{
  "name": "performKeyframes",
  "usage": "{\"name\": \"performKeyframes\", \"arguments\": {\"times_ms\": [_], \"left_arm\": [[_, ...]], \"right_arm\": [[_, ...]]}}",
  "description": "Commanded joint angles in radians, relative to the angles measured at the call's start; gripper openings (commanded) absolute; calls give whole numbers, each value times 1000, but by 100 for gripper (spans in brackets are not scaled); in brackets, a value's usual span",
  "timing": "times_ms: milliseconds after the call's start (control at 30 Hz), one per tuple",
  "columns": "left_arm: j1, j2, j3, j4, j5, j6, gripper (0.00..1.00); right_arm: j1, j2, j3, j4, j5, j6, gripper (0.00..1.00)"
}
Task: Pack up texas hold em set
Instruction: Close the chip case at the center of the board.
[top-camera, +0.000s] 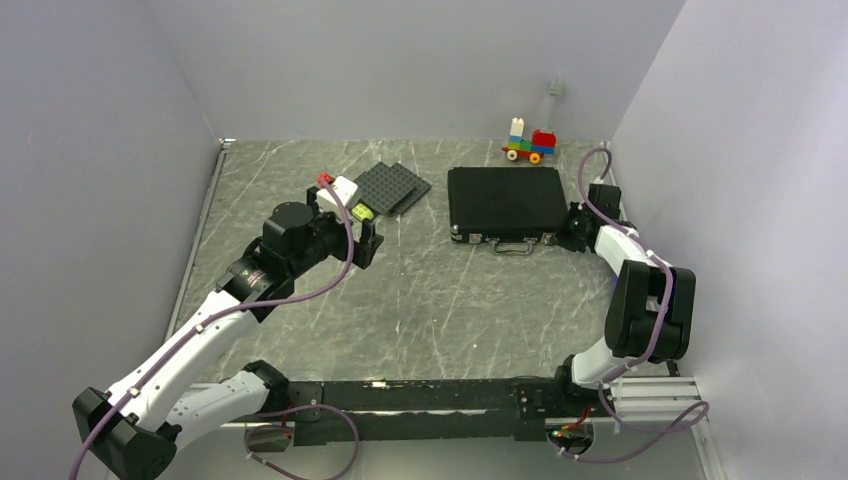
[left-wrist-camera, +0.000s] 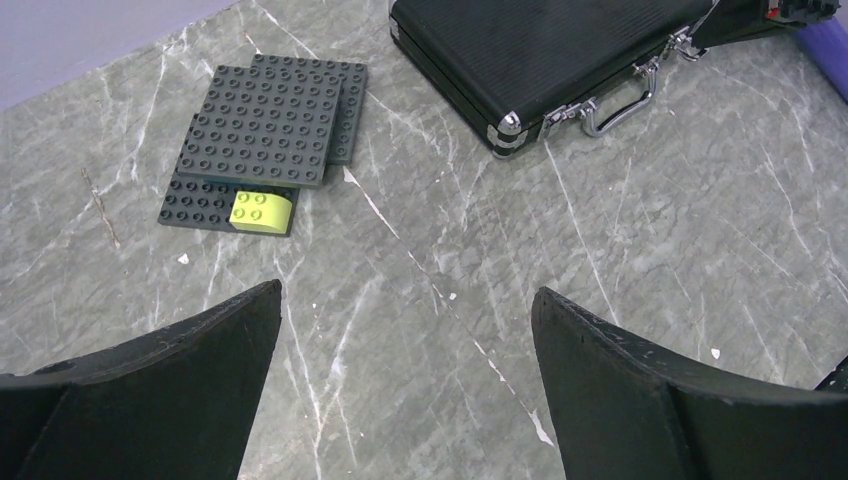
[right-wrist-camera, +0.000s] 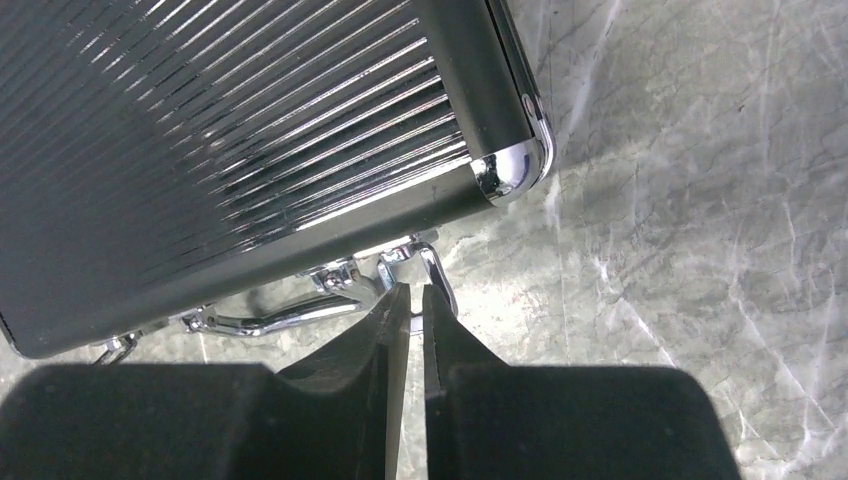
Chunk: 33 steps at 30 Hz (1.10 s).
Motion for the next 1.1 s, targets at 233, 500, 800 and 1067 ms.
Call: {"name": "performKeyframes", "arguments": {"times_ms": [233, 500, 800, 1067], "left_arm": [[4, -17, -3, 20, -3, 14, 99], [5, -15, -3, 20, -2, 14, 99], [4, -10, -3, 23, 5, 8, 99], [4, -6, -4, 23, 5, 6, 98]], "right_arm": [[-5, 108, -27, 55, 35, 10, 14], [-3, 66, -48, 74, 17, -6, 13], [107, -133, -18, 8, -1, 18, 14], [328, -31, 106, 70, -81, 76, 14]]}}
